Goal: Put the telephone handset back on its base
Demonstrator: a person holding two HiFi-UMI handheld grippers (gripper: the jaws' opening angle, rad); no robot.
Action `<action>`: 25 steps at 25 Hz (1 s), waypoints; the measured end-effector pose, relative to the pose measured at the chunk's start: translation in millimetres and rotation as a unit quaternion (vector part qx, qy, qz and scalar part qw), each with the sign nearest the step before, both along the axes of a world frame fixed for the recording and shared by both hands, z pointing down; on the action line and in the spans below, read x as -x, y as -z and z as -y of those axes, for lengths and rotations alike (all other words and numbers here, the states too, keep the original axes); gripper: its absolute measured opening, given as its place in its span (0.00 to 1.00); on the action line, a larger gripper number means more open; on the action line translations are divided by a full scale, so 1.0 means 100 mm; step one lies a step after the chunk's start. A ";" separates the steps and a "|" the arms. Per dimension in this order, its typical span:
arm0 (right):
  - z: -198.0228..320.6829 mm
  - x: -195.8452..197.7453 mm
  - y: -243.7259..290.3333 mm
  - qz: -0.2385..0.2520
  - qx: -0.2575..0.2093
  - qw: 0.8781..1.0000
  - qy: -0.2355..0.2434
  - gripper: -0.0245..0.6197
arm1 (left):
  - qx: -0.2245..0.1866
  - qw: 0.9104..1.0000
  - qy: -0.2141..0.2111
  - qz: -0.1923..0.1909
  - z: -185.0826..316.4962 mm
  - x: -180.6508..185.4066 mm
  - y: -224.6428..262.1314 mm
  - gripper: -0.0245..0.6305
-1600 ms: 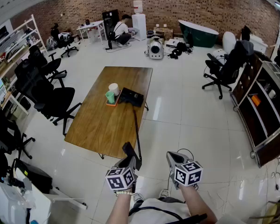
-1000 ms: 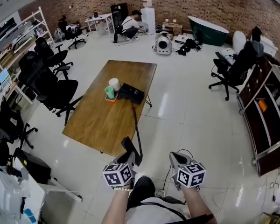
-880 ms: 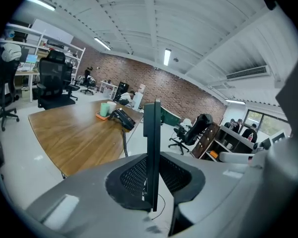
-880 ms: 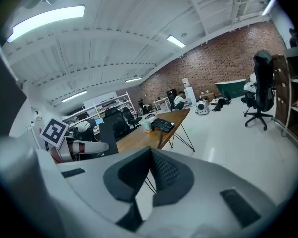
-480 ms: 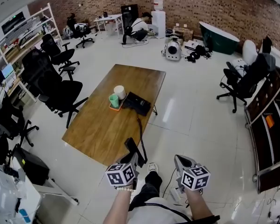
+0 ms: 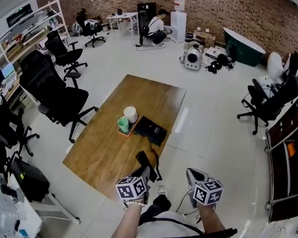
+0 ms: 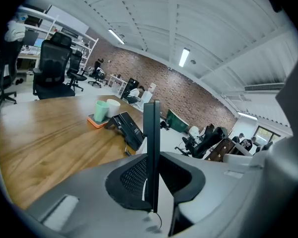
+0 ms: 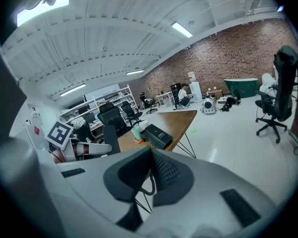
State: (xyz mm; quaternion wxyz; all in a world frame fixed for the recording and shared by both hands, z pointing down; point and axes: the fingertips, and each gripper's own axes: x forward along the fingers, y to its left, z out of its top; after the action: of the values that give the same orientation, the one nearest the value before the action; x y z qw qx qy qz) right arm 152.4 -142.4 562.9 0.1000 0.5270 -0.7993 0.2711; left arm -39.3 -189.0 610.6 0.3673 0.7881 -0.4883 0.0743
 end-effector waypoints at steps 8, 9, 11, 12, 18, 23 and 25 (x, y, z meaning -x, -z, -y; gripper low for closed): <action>0.68 0.10 -0.01 -0.006 0.009 1.000 0.021 0.05 | 0.023 0.999 0.021 -0.028 0.56 0.03 -0.13 0.14; 0.74 0.11 -0.02 -0.007 0.011 1.000 0.024 0.05 | 0.026 0.999 0.024 -0.031 0.62 0.03 -0.15 0.14; 0.84 0.14 -0.05 -0.009 0.015 0.999 0.031 0.05 | 0.025 0.998 0.033 -0.046 0.74 0.02 -0.19 0.14; 0.90 0.15 -0.06 -0.010 0.016 0.999 0.035 0.05 | 0.020 0.997 0.039 -0.058 0.81 0.01 -0.20 0.14; 1.21 0.22 -0.15 -0.008 0.026 0.999 0.047 0.05 | 0.008 0.985 0.065 -0.158 1.24 -0.11 -0.36 0.14; 1.45 0.17 -0.18 -0.002 0.028 0.998 0.047 0.05 | 0.012 0.970 0.084 -0.229 1.55 -0.12 -0.54 0.14; 1.52 0.15 -0.20 0.000 0.029 0.999 0.046 0.05 | 0.014 0.965 0.092 -0.246 1.66 -0.09 -0.65 0.14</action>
State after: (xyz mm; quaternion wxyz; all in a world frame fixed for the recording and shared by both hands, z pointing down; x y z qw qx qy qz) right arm 137.0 -294.8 583.0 0.1277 0.4862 -0.8146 0.2895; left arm -30.3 -354.9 675.6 0.4920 0.7286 -0.4527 -0.1491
